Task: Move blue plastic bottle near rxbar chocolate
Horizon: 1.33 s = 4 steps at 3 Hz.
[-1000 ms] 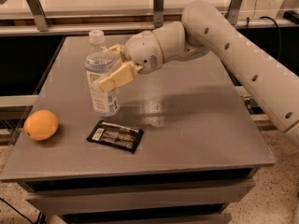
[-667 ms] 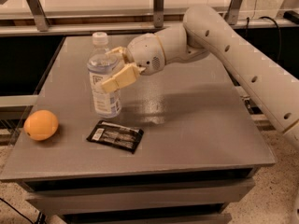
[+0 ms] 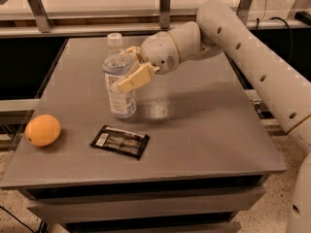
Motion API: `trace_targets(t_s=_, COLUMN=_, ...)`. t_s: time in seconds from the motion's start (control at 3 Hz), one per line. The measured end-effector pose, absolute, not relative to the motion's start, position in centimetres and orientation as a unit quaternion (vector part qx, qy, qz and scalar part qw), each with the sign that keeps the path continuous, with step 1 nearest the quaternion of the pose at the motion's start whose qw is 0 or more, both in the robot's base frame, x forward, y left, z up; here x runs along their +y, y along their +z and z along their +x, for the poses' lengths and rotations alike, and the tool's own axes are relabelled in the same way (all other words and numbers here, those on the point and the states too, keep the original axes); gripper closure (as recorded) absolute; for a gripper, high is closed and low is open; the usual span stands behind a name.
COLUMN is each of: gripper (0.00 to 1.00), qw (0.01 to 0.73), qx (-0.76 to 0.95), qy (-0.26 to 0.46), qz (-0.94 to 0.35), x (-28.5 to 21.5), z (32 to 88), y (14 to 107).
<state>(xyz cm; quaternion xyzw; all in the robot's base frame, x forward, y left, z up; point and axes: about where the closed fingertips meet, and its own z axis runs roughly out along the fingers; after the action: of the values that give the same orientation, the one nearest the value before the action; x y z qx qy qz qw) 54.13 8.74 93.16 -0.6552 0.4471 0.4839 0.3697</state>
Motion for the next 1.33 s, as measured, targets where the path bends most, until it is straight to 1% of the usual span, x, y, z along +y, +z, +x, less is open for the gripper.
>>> trace_targets(t_s=0.33, gripper=1.0, qw=0.37, qx=0.446, qy=0.484, qz=-0.656, x=8.71, z=54.15, y=93.1)
trace_targets(t_s=0.67, gripper=0.92, qw=0.371, qx=0.445, qy=0.482, qz=-0.657, x=8.68, z=54.17, y=93.06)
trace_targets(t_s=1.33, gripper=0.44, qw=0.385, qx=0.438, qy=0.47, qz=-0.663, x=8.56, z=54.14, y=93.08)
